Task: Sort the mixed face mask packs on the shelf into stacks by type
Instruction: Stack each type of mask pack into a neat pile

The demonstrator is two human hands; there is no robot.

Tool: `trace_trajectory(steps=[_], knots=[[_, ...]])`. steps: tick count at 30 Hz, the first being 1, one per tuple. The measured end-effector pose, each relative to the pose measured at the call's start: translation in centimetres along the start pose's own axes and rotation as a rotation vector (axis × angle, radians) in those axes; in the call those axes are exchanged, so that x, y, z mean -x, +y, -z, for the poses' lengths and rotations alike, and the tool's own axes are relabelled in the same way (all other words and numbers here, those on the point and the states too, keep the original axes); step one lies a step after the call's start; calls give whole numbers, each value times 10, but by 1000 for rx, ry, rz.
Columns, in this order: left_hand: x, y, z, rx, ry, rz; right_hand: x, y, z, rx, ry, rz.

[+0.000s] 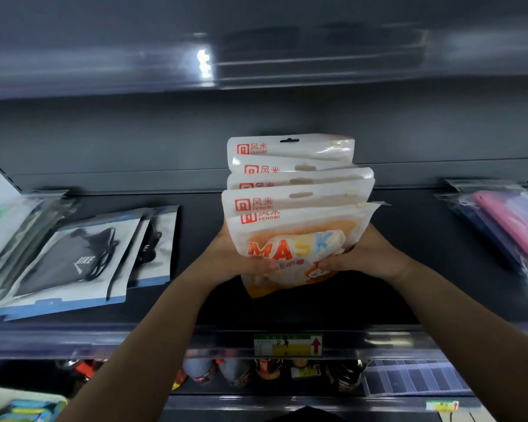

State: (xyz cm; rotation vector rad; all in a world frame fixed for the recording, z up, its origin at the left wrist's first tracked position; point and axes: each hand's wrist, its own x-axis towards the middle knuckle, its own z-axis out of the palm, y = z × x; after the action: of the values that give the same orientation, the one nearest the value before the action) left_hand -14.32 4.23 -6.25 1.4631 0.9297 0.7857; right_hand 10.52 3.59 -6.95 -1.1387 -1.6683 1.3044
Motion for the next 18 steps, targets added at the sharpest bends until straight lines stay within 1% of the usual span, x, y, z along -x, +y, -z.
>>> trace_trajectory(steps=[5, 8, 12, 14, 16, 18], knots=[[-7, -1, -3, 19, 33, -48, 1, 7, 6, 31, 116, 72], [-10, -2, -1, 22, 42, -50, 3, 9, 8, 42, 115, 70], [-8, -7, -6, -53, 23, -25, 8, 14, 7, 32, 105, 50], [-8, -5, -8, -51, 88, -45, 9, 13, 6, 30, 129, 62], [-9, -2, -14, 2, 159, -97, 9, 10, 5, -13, 168, 77], [-13, -1, -19, 19, 198, -150, 8, 10, 4, -38, 220, 113]])
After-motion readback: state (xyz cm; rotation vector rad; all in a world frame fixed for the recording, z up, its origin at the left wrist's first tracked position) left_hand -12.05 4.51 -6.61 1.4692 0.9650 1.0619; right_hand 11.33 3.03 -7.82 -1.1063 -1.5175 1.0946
